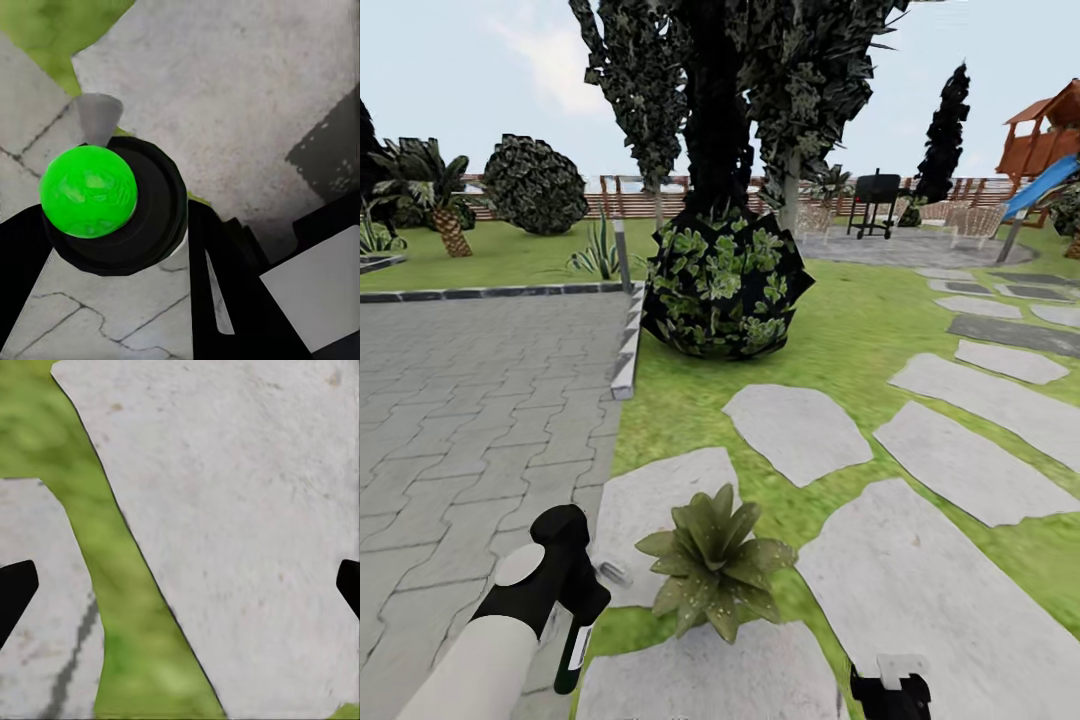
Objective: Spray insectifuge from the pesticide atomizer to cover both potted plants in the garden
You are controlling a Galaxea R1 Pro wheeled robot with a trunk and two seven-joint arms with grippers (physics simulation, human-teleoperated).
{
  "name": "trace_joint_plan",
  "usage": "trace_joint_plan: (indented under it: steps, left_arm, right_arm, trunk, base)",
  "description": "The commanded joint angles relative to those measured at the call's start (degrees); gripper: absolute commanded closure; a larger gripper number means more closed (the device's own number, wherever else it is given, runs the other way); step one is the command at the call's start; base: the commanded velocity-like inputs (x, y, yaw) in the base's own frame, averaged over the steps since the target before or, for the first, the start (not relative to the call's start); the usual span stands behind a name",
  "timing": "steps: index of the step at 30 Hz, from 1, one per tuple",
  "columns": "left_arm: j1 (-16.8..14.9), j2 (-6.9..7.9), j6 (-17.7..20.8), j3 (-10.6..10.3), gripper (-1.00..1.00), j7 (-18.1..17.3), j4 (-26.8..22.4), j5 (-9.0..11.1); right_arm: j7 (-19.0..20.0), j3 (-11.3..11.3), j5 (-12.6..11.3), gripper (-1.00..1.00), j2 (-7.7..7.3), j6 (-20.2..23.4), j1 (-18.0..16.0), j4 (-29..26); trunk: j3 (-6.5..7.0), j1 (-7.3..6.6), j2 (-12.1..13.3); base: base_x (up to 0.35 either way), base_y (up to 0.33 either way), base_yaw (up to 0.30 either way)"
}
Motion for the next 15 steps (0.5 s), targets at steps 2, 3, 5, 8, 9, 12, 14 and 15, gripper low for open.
trace_joint_plan:
  steps: [2,3,5,8,9,12,14,15]
  left_arm:
    - [-0.02,-0.06,0.6,0.21,1.0,-0.6,-0.07,-0.59]
    - [-0.02,-0.06,0.6,0.19,1.0,-0.6,-0.07,-0.59]
    - [-0.02,-0.06,0.6,0.13,1.0,-0.6,-0.07,-0.59]
    - [-0.02,-0.06,0.6,0.12,1.0,-0.6,-0.07,-0.59]
    - [-0.02,-0.06,0.6,0.12,1.0,-0.6,-0.07,-0.59]
    - [-0.02,-0.11,0.6,0.15,1.0,-0.6,-0.07,-0.59]
    - [-0.02,-0.13,0.6,0.13,1.0,-0.6,-0.07,-0.59]
    - [-0.02,-0.1,0.6,0.12,1.0,-0.6,-0.07,-0.59]
  right_arm:
    - [-0.21,-0.41,0.54,-1.0,0.02,-0.16,-0.04,0.1]
    - [-0.21,-0.47,0.39,-1.0,0.06,-0.16,-0.05,0.03]
    - [-0.21,-0.55,0.26,-1.0,0.15,-0.16,-0.04,-0.12]
    - [-0.26,-0.55,0.27,-1.0,0.29,-0.16,-0.07,-0.33]
    - [-0.21,-0.45,0.57,-1.0,0.39,-0.02,-0.06,-0.34]
    - [-0.21,-0.5,0.51,-1.0,0.4,0.08,-0.06,-0.34]
    - [-0.21,-0.58,0.37,-1.0,0.4,0.1,-0.07,-0.38]
    - [-0.21,-0.58,0.35,-1.0,0.4,0.1,-0.07,-0.38]
  trunk:
    - [-0.04,-0.03,-0.02]
    - [-0.04,-0.03,-0.02]
    - [-0.04,-0.03,-0.02]
    - [-0.04,-0.03,-0.02]
    - [-0.04,-0.03,-0.02]
    - [-0.04,-0.03,-0.02]
    - [-0.04,-0.03,-0.02]
    - [-0.04,-0.03,-0.02]
  base:
    - [-0.212,0.051,-0.289]
    - [-0.292,0.153,-0.289]
    - [-0.289,0.19,-0.287]
    - [-0.277,0.226,-0.285]
    - [-0.193,0.233,-0.285]
    - [-0.078,0.231,-0.285]
    - [-0.007,0.229,-0.287]
    - [-0.002,0.23,-0.288]
